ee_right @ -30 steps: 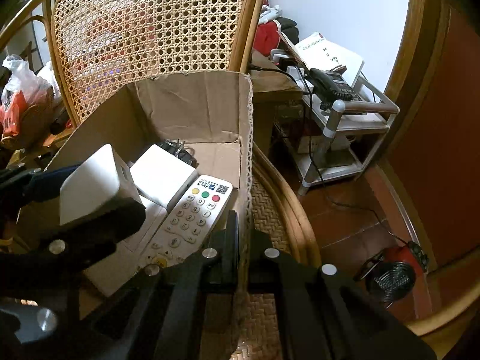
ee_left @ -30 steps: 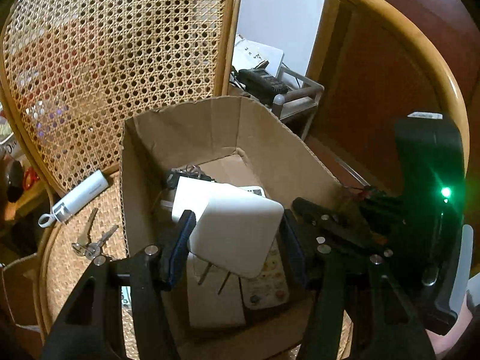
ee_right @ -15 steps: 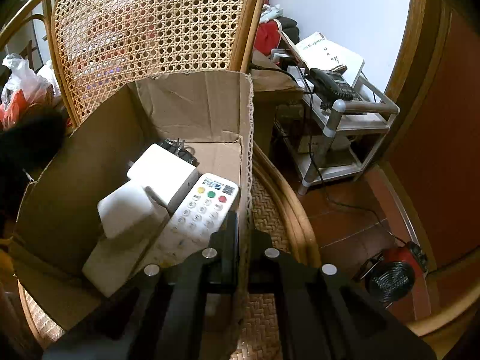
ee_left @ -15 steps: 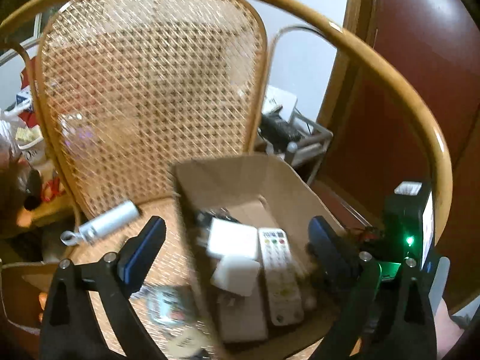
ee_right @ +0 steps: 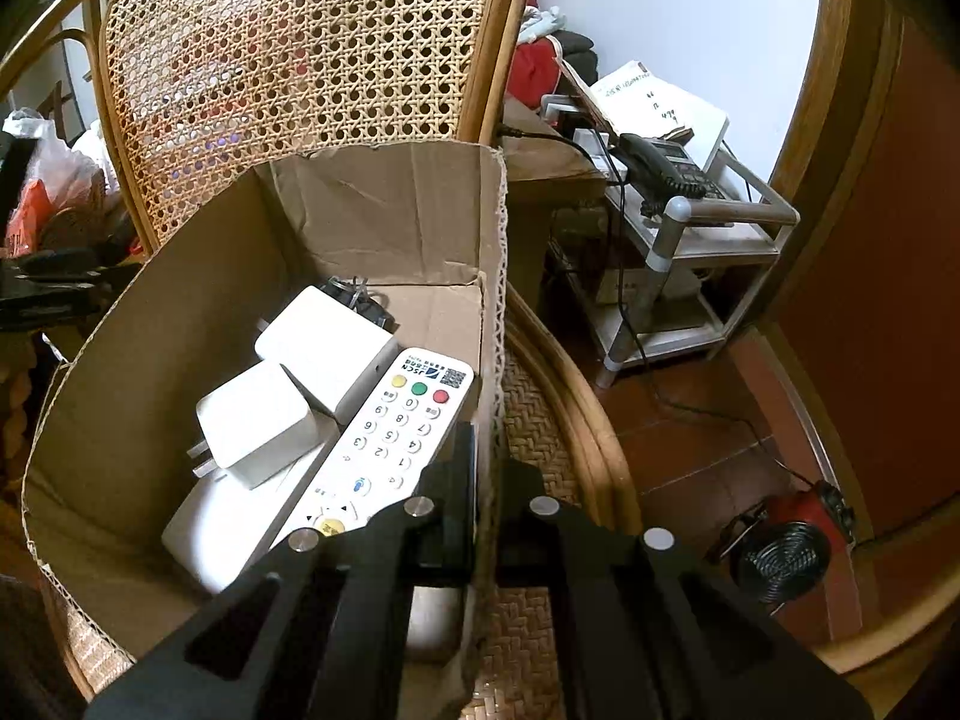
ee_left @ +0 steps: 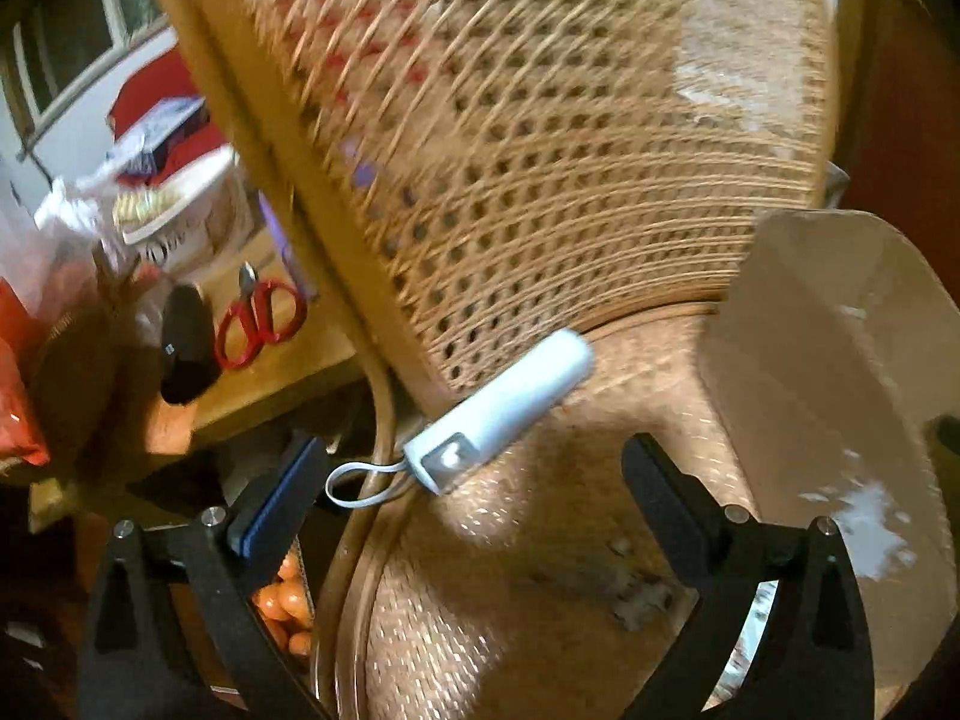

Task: Organize rigid objects
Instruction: 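Reach the left gripper to the white power bank and grasp it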

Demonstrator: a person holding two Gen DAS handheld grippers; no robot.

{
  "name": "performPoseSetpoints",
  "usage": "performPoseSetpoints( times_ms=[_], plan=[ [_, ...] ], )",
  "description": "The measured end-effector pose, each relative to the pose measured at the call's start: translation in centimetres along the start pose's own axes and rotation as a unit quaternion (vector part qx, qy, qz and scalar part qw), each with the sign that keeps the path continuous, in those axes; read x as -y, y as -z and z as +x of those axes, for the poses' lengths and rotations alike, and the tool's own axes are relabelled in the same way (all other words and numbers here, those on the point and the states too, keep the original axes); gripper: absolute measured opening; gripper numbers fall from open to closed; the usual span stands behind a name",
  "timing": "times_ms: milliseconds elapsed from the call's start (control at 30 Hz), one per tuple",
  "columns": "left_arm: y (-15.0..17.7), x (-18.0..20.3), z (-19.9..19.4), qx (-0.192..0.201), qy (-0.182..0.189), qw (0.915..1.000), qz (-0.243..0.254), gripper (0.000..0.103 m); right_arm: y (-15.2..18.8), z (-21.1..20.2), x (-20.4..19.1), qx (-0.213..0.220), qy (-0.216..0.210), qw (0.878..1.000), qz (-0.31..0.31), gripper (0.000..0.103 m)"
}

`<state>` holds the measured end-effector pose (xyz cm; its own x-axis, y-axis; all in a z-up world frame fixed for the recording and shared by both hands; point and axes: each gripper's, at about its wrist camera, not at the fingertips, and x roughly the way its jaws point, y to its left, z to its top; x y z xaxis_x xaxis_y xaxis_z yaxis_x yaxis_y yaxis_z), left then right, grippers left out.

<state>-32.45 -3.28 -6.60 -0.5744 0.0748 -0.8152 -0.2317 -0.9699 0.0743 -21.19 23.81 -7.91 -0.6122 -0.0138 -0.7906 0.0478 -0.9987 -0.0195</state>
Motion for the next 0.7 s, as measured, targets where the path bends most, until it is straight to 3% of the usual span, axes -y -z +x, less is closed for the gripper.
performPoseSetpoints(
  times_ms=[133,233,367,467,533,700],
  plan=[
    [-0.8,0.2,2.9,-0.006,-0.011,0.9999,-0.007,0.098,0.0,-0.1,-0.1,-0.001,0.0,1.0,-0.001,0.004],
    [-0.8,0.5,5.3,-0.033,-0.007,0.9994,-0.004,0.098,0.1,-0.1,-0.1,-0.001,0.002,1.0,-0.003,0.004],
    [-0.7,0.3,7.6,-0.051,-0.032,0.9982,-0.006,0.098,0.1,-0.2,0.1,-0.001,0.0,1.0,-0.004,0.005],
    [-0.7,0.0,8.6,-0.06,-0.019,0.9978,-0.019,0.099,0.1,-0.2,0.1,-0.002,0.0,1.0,-0.006,0.005],
    [-0.8,-0.2,8.8,-0.064,-0.006,0.9974,-0.031,0.095,0.1,-0.2,0.0,-0.002,0.001,1.0,-0.006,0.005],
    [-0.6,0.2,8.3,-0.069,-0.034,0.997,-0.011,0.077,0.1,-0.2,0.0,-0.002,0.0,1.0,-0.005,0.005]
  ],
)
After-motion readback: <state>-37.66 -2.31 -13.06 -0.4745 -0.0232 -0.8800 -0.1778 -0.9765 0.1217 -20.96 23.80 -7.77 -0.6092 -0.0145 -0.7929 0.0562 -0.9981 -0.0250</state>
